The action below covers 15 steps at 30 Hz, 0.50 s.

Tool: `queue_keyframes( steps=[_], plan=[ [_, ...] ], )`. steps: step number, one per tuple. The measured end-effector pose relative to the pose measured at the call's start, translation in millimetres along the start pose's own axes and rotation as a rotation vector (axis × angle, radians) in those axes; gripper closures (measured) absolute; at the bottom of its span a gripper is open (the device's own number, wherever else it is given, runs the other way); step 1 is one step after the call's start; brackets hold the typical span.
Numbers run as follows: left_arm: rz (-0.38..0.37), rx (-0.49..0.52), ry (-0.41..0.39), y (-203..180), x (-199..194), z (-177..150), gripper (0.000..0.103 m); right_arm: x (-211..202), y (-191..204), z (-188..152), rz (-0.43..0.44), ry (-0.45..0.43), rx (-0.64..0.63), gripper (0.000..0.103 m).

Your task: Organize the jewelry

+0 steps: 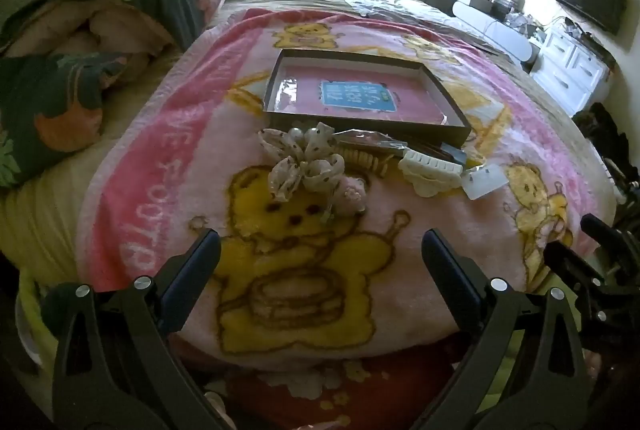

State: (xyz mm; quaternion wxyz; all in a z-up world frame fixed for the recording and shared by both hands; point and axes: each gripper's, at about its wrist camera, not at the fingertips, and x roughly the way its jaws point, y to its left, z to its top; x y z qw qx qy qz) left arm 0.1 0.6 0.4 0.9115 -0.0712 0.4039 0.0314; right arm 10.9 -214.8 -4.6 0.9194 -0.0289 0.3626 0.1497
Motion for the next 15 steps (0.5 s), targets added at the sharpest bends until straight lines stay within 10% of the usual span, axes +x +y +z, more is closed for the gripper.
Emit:
queue_keyframes(
  steps=[15],
  plan=[
    [0.016, 0.012, -0.015, -0.1, -3.7, 0.6, 0.009, 1.1, 2.6, 2.0, 0.008, -0.003, -0.001, 0.004]
  ],
)
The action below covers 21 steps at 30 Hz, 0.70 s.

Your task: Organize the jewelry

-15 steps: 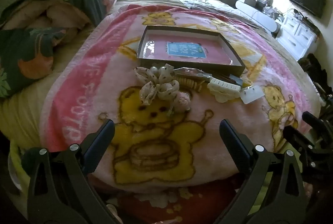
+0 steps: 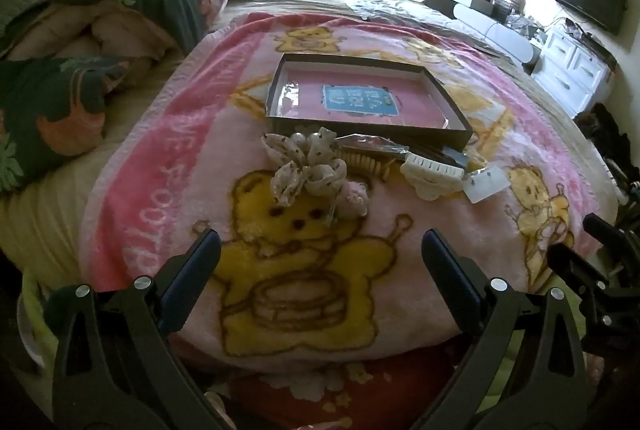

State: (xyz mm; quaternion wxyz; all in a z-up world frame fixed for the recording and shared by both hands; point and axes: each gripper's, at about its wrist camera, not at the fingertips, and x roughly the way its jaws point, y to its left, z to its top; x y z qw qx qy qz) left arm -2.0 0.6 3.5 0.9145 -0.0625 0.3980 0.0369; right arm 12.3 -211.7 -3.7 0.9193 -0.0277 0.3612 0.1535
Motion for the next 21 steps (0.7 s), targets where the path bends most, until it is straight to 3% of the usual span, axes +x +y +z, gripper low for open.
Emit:
queue_keyframes(
  steps=[21],
  plan=[
    [0.002, -0.004, -0.005, 3.2, -1.0, 5.9, 0.009, -6.7, 8.1, 4.3, 0.008, 0.003, -0.001, 0.004]
  ],
)
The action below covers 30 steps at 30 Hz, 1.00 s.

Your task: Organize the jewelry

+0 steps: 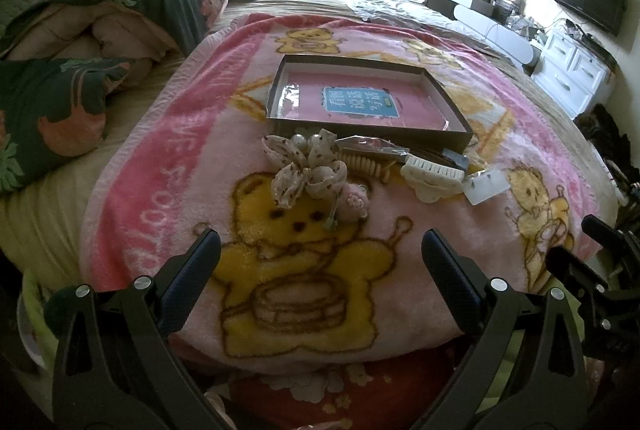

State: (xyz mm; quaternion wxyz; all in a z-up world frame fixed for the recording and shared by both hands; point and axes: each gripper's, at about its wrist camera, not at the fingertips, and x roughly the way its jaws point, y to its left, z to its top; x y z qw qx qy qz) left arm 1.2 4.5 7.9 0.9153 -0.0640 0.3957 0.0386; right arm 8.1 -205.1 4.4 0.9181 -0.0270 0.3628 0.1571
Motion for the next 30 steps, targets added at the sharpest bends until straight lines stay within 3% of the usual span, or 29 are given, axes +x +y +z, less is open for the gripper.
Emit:
queue_keyframes(
  steps=[30],
  plan=[
    [-0.001, 0.005, 0.002, 2.6, 0.9, 0.7, 0.009, 1.0, -3.2, -1.5, 0.01, -0.004, -0.001, 0.004]
  ],
)
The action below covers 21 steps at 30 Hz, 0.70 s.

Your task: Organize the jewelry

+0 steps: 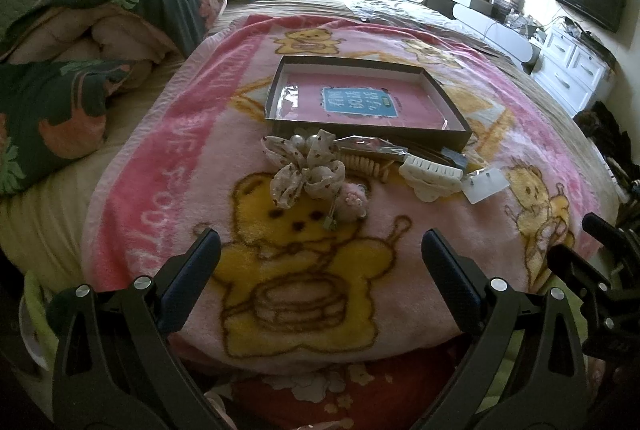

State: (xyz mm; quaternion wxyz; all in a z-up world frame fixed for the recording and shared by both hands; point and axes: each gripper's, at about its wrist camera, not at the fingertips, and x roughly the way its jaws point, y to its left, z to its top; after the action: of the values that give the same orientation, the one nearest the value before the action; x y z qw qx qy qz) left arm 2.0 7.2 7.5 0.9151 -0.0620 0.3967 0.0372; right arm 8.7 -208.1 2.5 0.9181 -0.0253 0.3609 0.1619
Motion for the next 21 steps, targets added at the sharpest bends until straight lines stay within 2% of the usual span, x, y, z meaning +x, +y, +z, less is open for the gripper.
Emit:
queue_keyframes(
  steps=[18, 21],
  plan=[
    [-0.004, 0.003, 0.006, -1.6, 3.0, -1.6, 0.009, 0.2, -5.4, -0.8, 0.01, 0.004, 0.015, 0.004],
    [-0.003, 0.014, 0.008, -12.4, 8.0, -2.8, 0.009, 1.5, -12.9, -2.0, 0.002, 0.002, 0.025, 0.004]
  ],
)
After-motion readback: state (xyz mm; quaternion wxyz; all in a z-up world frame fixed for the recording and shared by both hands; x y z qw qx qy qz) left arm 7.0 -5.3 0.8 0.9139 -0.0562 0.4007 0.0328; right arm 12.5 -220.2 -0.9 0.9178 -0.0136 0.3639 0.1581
